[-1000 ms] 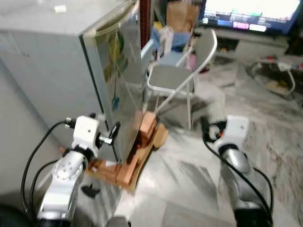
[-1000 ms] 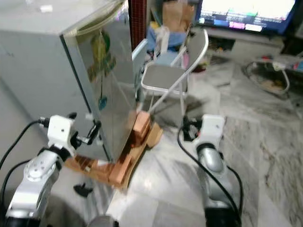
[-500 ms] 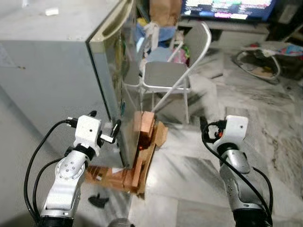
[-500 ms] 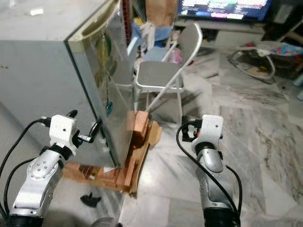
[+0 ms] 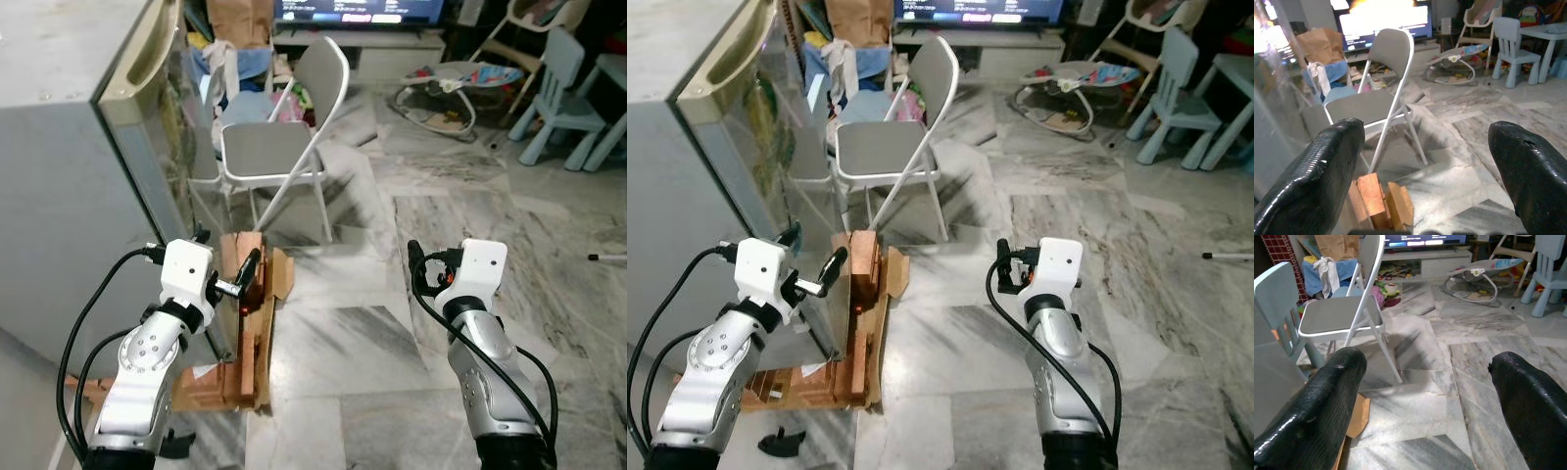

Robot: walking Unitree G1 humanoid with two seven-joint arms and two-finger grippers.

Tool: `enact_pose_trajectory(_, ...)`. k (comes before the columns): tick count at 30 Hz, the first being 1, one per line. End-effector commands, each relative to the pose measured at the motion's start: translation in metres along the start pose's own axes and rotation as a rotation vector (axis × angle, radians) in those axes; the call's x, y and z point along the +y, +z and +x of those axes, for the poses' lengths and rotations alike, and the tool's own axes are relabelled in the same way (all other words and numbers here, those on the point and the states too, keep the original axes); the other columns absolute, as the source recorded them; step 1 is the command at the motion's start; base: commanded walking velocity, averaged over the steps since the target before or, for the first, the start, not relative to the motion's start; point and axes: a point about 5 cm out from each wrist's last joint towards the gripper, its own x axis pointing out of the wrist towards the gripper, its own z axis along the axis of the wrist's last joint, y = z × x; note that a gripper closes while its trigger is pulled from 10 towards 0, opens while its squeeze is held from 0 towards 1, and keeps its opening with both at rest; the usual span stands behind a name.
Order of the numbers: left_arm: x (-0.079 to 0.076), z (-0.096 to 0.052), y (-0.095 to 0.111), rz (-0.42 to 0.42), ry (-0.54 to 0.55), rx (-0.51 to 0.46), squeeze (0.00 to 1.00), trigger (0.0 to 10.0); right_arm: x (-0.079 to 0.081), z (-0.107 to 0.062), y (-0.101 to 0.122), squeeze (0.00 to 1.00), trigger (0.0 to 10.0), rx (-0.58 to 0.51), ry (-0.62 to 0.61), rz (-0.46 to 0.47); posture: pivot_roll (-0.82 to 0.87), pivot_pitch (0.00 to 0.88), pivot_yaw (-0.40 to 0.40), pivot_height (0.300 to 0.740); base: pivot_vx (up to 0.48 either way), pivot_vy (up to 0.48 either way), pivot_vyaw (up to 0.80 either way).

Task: Restocking fridge

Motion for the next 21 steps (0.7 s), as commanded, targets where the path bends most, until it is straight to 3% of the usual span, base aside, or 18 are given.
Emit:
enact_pose_trajectory(1,0.001,0.001,0.001,0.003,0.006,-0.004,0.0,10.0,0.0,0.001,0.005,0.0,10.0,-0.013,-0.001,0.001,0.07,0.0,-0.018,0.74,0.307,0.0,0.0)
enact_pose_trajectory(9,0.011,-0.001,-0.002,-0.06,0.132,0.007,0.0,10.0,0.001,0.0,0.004,0.0,10.0,-0.011,0.002,-0.006,0.06,0.0,-0.018,0.74,0.092,0.0,0.0)
enact_pose_trajectory(13,0.031,0.0,-0.003,-0.11,0.309,0.011,0.0,10.0,0.0,-0.001,0.005,0.0,10.0,-0.009,0.005,-0.008,0.05,0.0,-0.019,0.74,0.0,0.0,0.0)
enact_pose_trajectory(19,0.033,0.002,-0.008,-0.133,0.309,0.034,0.0,10.0,-0.002,-0.004,0.006,0.0,10.0,-0.003,0.006,-0.01,0.05,0.0,-0.02,0.74,0.0,0.0,0.0)
enact_pose_trajectory(21,0.03,0.009,-0.008,-0.139,0.28,0.035,0.0,10.0,-0.004,-0.005,0.006,0.0,10.0,0.012,0.001,0.0,0.05,0.0,-0.026,0.74,0.0,0.0,0.0)
